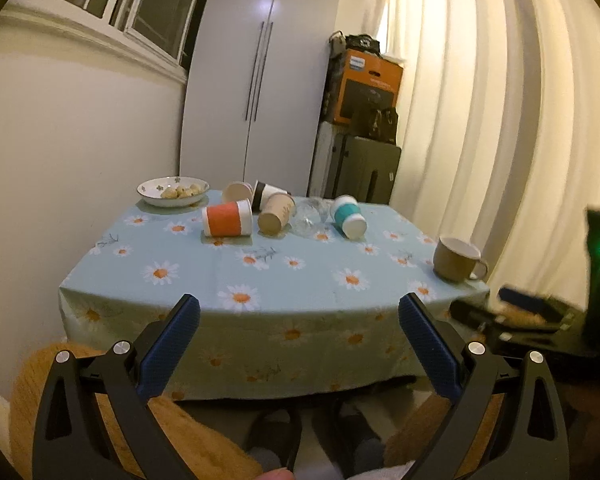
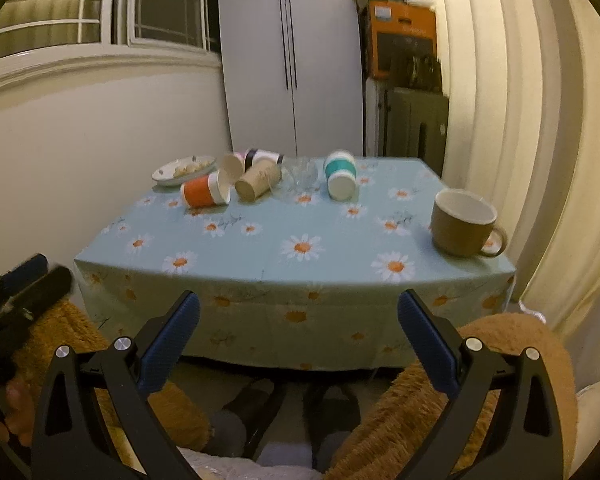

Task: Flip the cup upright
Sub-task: 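Reach the right tool to the teal-banded cup and grasp its body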

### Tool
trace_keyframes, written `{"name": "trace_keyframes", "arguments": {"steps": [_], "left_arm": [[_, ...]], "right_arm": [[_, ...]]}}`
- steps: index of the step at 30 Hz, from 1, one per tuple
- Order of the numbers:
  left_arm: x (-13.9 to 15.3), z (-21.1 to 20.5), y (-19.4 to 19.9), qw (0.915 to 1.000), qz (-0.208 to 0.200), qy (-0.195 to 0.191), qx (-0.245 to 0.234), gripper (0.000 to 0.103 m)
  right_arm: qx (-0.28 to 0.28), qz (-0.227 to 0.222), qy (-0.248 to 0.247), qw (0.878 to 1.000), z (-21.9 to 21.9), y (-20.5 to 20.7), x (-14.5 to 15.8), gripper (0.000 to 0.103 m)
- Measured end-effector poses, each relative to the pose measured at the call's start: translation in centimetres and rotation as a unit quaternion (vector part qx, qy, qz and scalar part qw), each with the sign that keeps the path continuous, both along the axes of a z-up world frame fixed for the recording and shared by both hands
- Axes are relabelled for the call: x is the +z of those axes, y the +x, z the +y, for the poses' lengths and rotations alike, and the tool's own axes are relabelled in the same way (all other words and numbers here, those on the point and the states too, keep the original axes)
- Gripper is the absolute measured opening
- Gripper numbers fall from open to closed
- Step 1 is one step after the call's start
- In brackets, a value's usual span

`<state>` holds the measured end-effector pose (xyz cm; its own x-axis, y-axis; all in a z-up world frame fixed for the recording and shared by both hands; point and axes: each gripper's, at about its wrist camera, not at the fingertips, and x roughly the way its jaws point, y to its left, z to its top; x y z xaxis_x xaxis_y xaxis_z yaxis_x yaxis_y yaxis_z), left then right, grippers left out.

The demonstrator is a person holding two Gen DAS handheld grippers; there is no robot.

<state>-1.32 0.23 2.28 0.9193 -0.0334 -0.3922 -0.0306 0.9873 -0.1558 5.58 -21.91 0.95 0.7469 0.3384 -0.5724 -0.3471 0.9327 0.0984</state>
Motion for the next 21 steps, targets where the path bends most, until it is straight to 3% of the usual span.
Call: {"name": "trace_keyframes", "arguments": {"steps": [8, 15, 19, 21], "left_arm": [[1.1, 4.3, 6.4, 0.9972, 0.042, -0.062, -0.001, 0.096], [1.6, 5.2, 12.3, 0.9949, 0.052, -0.075, -0.042, 0.096], [1.4, 5.2, 15.6, 0.9912, 0.064, -0.096, -0.065, 0.096], [1.2, 5.2, 17.0, 0.9881, 0.073, -0.112, -0.075, 0.096]], "right_arm": [[0.007, 0.073, 0.004, 0.997, 1.1, 8.2, 0.5, 0.098], [0.012, 0.146, 0.04, 0.988, 1.5, 20.2, 3.7, 0.098], [0.007, 0.169, 0.029, 0.985, 2.4, 27.2, 4.7, 0.098], [0.01, 0.202, 0.021, 0.979, 3.3, 31.5, 4.1, 0.096]]}}
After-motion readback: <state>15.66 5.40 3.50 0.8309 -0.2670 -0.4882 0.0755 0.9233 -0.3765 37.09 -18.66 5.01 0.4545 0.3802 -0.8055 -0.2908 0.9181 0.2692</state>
